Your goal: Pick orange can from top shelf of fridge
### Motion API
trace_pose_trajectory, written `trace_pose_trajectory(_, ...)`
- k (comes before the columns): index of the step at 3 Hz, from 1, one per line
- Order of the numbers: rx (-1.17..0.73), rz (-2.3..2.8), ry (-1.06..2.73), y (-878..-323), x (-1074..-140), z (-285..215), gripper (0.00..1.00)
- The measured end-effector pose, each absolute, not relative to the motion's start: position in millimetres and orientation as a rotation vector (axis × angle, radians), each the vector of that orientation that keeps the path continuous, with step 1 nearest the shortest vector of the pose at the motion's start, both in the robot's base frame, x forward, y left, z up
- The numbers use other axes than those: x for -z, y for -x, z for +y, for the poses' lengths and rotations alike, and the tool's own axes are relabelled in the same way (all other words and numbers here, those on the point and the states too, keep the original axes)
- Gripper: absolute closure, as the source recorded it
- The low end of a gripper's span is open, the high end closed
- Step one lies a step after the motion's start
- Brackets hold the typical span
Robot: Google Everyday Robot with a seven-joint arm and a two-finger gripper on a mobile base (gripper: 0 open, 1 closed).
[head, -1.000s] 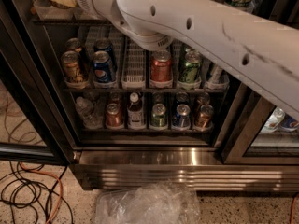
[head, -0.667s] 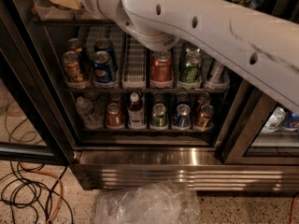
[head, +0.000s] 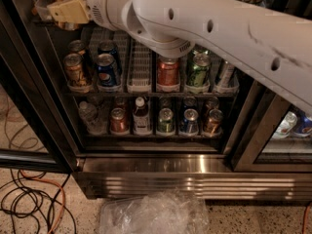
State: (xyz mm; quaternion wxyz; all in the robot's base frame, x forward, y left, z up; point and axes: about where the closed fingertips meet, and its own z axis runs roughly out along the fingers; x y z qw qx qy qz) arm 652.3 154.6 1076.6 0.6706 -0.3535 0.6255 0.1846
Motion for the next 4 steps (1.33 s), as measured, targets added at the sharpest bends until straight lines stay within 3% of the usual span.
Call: trace_pose_trajectory(4,-0.426,1.513,0.859,-626,-1049,119,1.00)
